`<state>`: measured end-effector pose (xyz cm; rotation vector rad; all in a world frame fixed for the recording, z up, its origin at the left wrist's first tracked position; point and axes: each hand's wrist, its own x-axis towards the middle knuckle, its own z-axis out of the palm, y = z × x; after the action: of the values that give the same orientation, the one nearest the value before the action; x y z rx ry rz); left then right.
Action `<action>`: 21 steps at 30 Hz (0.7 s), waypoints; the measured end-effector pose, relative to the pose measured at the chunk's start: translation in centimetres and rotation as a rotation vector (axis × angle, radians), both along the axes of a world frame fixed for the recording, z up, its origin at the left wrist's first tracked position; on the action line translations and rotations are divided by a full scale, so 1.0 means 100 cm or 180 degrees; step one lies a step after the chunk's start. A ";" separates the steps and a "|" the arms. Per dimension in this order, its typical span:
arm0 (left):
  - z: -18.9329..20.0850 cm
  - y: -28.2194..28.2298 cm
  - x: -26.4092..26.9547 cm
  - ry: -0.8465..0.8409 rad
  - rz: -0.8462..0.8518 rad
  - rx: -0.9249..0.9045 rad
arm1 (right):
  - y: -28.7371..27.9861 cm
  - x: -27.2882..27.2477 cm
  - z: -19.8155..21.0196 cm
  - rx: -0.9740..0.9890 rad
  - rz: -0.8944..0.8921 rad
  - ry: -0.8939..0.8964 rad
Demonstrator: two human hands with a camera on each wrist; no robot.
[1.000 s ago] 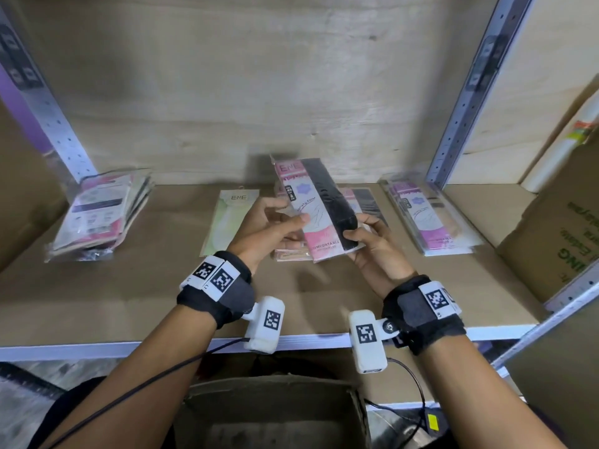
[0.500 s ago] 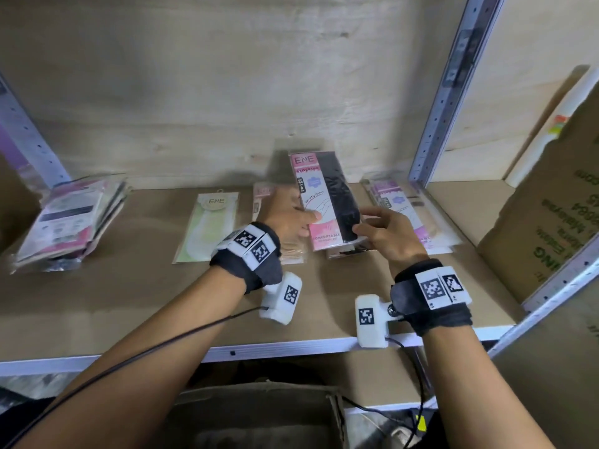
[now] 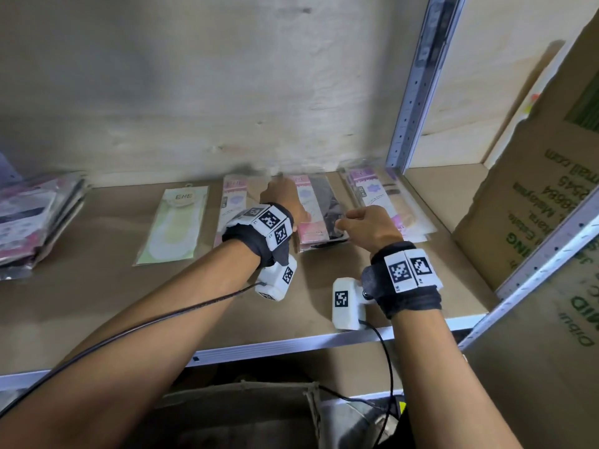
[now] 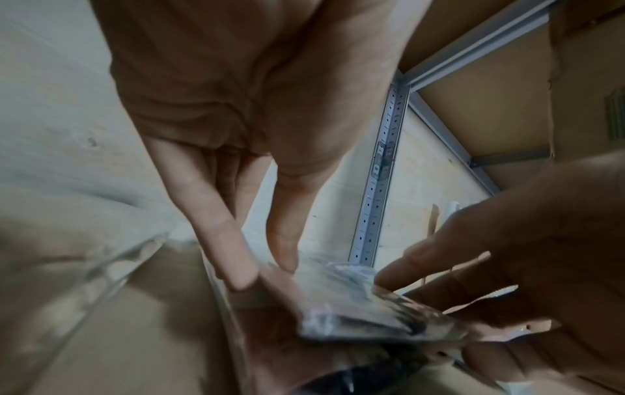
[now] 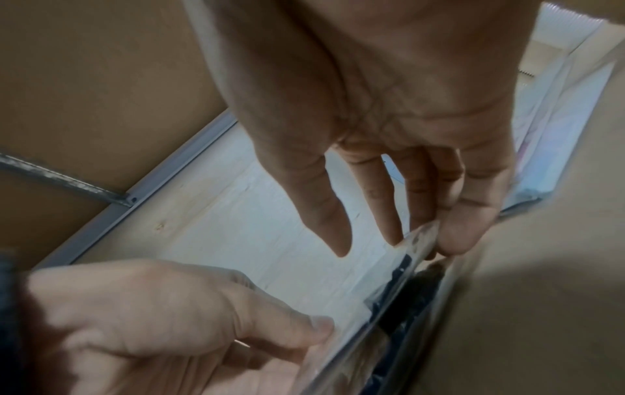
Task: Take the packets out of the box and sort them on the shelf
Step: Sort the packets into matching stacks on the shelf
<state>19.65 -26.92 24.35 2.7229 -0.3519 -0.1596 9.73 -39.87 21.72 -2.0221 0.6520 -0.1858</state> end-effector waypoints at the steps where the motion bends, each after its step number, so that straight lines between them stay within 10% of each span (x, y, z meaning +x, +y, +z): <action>1: -0.002 -0.001 0.000 0.0009 0.0003 0.0050 | 0.000 0.000 0.000 -0.0037 0.0013 0.0041; 21: 0.015 0.012 -0.001 0.0023 -0.0102 -0.0092 | 0.005 -0.007 0.006 -0.0211 -0.0010 -0.0089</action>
<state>19.55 -25.73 25.80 2.6888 -0.3929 -0.1718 9.05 -39.39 22.30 -2.0784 0.6390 -0.2399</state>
